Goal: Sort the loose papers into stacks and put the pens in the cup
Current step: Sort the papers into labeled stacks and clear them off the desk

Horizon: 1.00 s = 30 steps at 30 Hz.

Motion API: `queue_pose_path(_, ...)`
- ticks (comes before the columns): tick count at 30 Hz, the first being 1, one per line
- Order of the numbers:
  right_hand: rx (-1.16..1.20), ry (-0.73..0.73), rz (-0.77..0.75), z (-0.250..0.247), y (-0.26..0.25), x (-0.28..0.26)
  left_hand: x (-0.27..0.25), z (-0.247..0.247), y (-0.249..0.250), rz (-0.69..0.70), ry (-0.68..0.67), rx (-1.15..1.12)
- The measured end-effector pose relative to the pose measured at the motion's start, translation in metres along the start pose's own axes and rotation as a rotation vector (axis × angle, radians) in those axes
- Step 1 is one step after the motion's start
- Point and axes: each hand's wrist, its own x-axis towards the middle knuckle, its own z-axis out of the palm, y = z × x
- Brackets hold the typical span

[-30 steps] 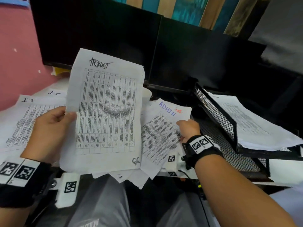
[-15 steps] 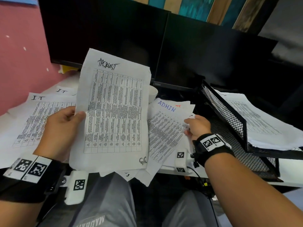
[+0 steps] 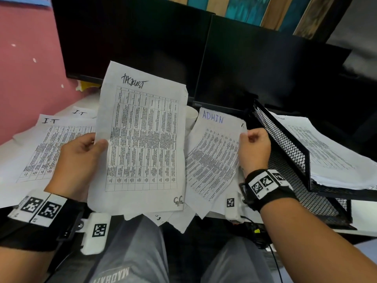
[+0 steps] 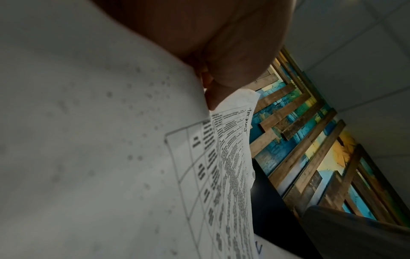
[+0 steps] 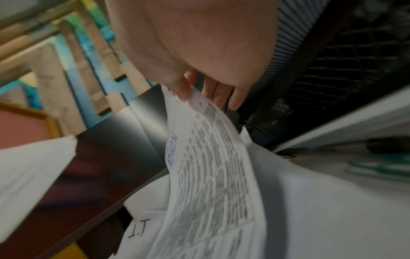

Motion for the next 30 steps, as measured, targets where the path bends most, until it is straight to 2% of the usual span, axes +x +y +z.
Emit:
queue_pose_path(1,0.054,-0.034,0.012,0.0,-0.006,-0.003,-0.001,0.001,-0.001,-0.002,-0.005,0.001)
queue_pose_path(3,0.153,-0.17,0.138,0.002,-0.013,-0.01,-0.003,0.003,-0.001,-0.002,-0.016,0.01)
queue_pose_path(6,0.061,-0.451,0.368,0.005,0.002,-0.017,-0.006,0.007,0.002,0.003,-0.026,0.016)
queue_pose_path(7,0.004,-0.504,0.411,0.005,0.009,-0.019,-0.006,0.007,0.002,0.003,-0.025,0.019)
queue_pose_path(9,-0.056,-0.466,0.403,0.004,0.019,-0.018,-0.007,0.006,0.003,0.0,-0.017,0.021)
queue_pose_path(11,-0.034,-0.342,0.326,0.001,0.015,-0.012,-0.007,0.005,0.003,-0.006,-0.002,0.026)
queue_pose_path(14,0.151,-0.204,0.21,-0.015,-0.016,0.0,-0.006,0.002,0.004,-0.015,0.03,0.034)
queue_pose_path(18,0.263,-0.137,0.05,-0.048,-0.064,0.018,-0.003,-0.001,0.005,-0.015,0.071,0.025)
queue_pose_path(20,0.348,-0.136,0.038,-0.063,-0.084,0.021,-0.004,-0.002,0.006,-0.012,0.08,0.032)
queue_pose_path(23,0.46,-0.205,0.119,-0.07,-0.107,0.015,-0.006,0.0,0.007,0.005,0.074,0.06)
queue_pose_path(30,0.531,-0.315,0.184,-0.056,-0.108,0.003,-0.006,-0.003,0.012,0.031,0.061,0.068)
